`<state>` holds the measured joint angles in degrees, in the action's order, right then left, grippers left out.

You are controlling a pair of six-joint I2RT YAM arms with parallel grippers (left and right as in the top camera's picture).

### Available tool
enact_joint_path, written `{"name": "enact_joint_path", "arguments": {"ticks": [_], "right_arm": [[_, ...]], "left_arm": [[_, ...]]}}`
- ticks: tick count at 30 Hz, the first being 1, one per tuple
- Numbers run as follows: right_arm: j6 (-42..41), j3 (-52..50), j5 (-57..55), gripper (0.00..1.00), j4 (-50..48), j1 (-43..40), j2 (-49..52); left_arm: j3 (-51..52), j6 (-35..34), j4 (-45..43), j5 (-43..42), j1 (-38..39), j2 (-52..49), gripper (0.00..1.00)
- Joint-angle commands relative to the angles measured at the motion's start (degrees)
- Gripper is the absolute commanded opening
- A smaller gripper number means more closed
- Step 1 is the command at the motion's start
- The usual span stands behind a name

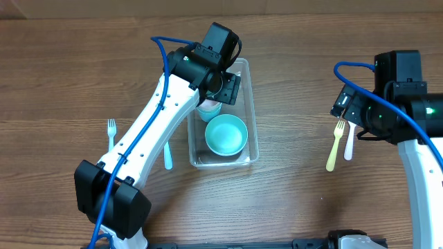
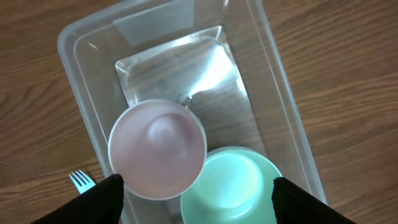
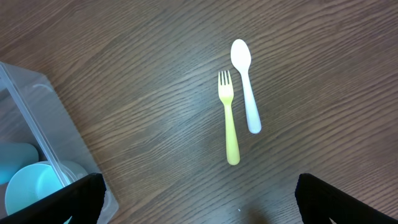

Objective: Pack container
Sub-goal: 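Withdraw the left gripper to the left of the container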

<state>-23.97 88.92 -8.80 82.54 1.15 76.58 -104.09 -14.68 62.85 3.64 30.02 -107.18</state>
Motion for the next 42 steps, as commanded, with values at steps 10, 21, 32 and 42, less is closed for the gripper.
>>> {"name": "enact_joint_path", "arguments": {"ticks": [10, 21, 32, 42], "right_arm": [[-0.07, 0.39, -0.15, 1.0, -0.15, -0.2, -0.26], [-0.07, 0.39, -0.15, 1.0, -0.15, -0.2, -0.26], [-0.07, 0.39, -0.15, 1.0, -4.57, -0.2, -0.26], [4.02, -4.46, -0.2, 1.0, -4.11, -0.22, 2.67]], "left_arm": [[0.48, -14.99, 3.43, -0.72, -16.35, -0.39, 0.8], [0.48, -13.6, 12.07, -6.47, -32.63, -0.39, 0.9], [0.5, -13.62, 12.94, -6.1, -32.26, -0.39, 1.0], [0.48, -13.64, 13.81, -6.21, -32.24, -0.39, 1.0]]}}
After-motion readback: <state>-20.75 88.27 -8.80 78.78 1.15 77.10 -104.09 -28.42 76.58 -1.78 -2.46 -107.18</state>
